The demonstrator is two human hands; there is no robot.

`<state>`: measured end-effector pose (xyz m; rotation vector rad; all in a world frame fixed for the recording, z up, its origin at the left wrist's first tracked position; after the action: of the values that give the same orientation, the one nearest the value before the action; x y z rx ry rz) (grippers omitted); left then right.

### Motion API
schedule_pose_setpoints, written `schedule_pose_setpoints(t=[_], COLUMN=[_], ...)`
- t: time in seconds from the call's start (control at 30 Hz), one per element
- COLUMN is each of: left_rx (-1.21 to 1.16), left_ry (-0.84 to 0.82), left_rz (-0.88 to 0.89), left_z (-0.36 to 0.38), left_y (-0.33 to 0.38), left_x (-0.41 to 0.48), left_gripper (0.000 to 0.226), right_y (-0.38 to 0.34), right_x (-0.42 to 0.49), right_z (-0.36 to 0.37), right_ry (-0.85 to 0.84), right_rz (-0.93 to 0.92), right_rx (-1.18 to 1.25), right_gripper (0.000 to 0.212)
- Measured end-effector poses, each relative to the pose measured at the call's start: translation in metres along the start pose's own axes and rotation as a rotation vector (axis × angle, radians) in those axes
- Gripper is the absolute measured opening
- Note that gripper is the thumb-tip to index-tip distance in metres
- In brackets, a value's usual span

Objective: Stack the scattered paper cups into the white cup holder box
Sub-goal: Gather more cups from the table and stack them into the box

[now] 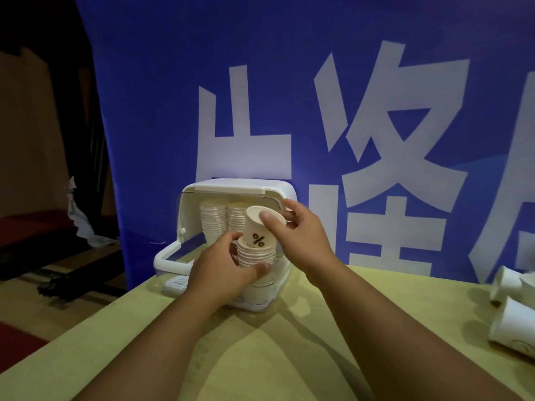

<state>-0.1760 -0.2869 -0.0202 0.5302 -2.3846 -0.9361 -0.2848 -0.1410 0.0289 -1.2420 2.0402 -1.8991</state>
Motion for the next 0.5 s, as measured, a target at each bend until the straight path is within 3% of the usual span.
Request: schedule_pose_setpoints(t=[0.17, 0.5], left_rx=[0.021, 0.002], left_ry=[0.015, -0.002], left_rz=[0.033, 0.057], left_z=[-0.002, 0.000], left_y=[0.005, 0.003], left_x=[-0.001, 0.000], left_gripper=[0.073, 0.074], right_y=[0.010, 0.029], right_x=[0.001, -0.002], right_z=[0.004, 0.011], right_ry=[-0.006, -0.073], right_rz=[0.036, 0.082], right_rx=[-0.172, -0.317], right_gripper=[0.047, 0.036])
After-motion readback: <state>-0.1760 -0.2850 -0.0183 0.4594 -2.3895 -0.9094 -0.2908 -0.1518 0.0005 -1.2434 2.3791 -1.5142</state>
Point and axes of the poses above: each hand's wrist, its own x-axis towards the middle knuckle, its own z-axis out of the palm, y = z × x, the point moved 9 cm from there along x, towards the middle knuckle, and after that the axes turned 9 degrees about -y, right-handed, at the moved point
